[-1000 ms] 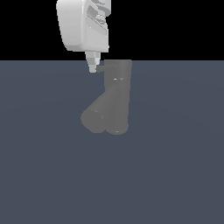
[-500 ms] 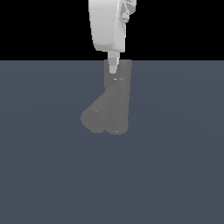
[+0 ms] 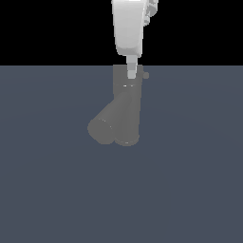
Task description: Turn on the faucet by rotating a designated handle.
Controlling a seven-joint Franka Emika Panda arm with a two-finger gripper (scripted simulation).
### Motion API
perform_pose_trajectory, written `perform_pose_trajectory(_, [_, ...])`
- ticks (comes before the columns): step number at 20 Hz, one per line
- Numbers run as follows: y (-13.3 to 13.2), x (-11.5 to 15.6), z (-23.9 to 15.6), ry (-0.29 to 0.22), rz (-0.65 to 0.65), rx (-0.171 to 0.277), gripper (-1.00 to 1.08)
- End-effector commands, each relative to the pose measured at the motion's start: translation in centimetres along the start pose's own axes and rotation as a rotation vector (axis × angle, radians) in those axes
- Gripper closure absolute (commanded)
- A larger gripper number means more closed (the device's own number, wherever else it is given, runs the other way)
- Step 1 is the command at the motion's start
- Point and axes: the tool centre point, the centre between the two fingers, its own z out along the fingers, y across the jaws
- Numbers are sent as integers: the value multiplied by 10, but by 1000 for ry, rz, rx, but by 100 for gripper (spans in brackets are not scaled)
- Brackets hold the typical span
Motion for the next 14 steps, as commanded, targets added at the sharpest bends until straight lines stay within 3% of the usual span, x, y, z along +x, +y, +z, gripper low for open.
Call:
perform_pose_trajectory(1, [-11, 24, 0, 0, 33, 4, 108])
perform_pose_trajectory(14, [-46, 71, 0, -1, 56, 3, 108])
